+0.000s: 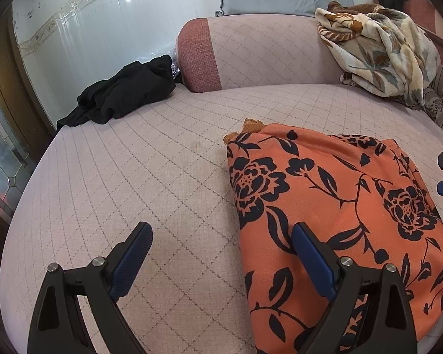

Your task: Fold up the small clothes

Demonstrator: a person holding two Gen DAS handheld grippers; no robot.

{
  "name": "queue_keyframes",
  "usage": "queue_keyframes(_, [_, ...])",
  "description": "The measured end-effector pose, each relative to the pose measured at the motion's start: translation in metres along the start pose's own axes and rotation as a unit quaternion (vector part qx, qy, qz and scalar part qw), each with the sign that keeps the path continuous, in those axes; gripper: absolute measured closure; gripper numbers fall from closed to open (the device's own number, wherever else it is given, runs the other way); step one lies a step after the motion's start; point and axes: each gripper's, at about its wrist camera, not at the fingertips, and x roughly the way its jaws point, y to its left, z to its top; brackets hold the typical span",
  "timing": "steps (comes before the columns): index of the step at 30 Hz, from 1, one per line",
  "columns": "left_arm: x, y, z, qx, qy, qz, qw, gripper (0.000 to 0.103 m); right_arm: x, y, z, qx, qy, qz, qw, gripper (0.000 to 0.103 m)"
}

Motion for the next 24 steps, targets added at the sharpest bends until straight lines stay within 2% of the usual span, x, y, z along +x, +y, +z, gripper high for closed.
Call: queue_keyframes(24, [0.0027, 0.0032, 0.0008, -0.008, 0.005, -0.005, 0.9999, 0.008, 0.0087, 0.0034, -0.0036, -0.008, 0.02, 0.007, 1.0, 0.027])
